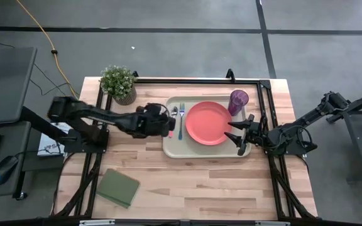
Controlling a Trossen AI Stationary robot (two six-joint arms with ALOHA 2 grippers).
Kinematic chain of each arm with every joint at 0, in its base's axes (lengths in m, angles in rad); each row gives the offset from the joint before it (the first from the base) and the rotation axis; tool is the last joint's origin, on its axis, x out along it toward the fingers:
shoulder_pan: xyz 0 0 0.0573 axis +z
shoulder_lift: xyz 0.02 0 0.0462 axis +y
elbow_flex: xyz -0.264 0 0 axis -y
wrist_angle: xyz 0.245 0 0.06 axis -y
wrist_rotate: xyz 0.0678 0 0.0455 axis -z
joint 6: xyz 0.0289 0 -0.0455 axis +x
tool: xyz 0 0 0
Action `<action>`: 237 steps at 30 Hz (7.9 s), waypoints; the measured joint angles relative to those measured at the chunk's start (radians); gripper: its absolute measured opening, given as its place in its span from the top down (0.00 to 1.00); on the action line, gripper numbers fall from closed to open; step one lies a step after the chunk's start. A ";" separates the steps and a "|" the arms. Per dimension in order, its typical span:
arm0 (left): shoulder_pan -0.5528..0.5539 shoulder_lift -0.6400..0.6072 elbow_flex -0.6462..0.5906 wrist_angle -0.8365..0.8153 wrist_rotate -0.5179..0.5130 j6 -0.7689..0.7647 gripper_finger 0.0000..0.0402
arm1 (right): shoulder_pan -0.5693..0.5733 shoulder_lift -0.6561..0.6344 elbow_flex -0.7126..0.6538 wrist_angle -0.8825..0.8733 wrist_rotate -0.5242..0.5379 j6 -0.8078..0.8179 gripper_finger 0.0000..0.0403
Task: Pick and place plate/cup/fork/spoon on tray
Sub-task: Return to Home Position
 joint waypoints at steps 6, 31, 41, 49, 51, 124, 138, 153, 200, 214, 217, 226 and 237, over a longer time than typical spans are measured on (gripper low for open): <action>-0.215 -0.170 0.001 -0.039 -0.007 0.368 0.70 | 0.000 0.000 0.000 -0.007 0.000 0.001 0.41; -0.198 -0.788 -0.697 0.956 0.470 1.039 0.85 | 0.000 -0.001 0.000 0.012 0.000 0.017 0.41; 0.017 -0.952 -0.576 0.477 0.612 0.926 0.87 | 0.000 -0.002 0.000 -0.015 0.000 0.051 0.41; -0.005 -1.025 -0.573 0.325 0.663 0.919 0.87 | 0.000 -0.002 0.000 -0.015 -0.004 0.068 0.41; -0.004 -1.024 -0.573 0.325 0.658 0.913 0.87 | 0.000 -0.002 0.000 -0.015 -0.004 0.047 0.41; -0.006 -1.042 -0.572 0.492 0.644 1.018 0.99 | -0.392 -0.677 -0.221 -0.362 -0.607 0.058 1.00; -0.005 -1.111 -0.699 0.539 0.693 0.978 1.00 | -0.377 -0.676 -0.225 -0.348 -0.577 -0.012 1.00; -0.003 -1.361 -0.926 0.646 0.704 0.982 1.00 | -0.377 -0.675 -0.225 -0.347 -0.581 -0.003 1.00; 0.056 -1.521 -0.971 0.477 0.851 1.149 1.00 | -0.377 -0.674 -0.226 -0.346 -0.580 -0.003 1.00; 0.056 -1.521 -0.971 0.477 0.850 1.146 1.00 | -0.377 -0.674 -0.226 -0.346 -0.580 -0.003 1.00; 0.056 -1.521 -0.971 0.477 0.850 1.148 1.00 | -0.377 -0.674 -0.226 -0.346 -0.580 -0.003 1.00; 0.056 -1.521 -0.972 0.477 0.850 1.147 1.00 | -0.377 -0.674 -0.226 -0.346 -0.580 -0.003 1.00; 0.056 -1.521 -0.972 0.478 0.850 1.148 1.00 | -0.377 -0.674 -0.226 -0.346 -0.580 -0.003 1.00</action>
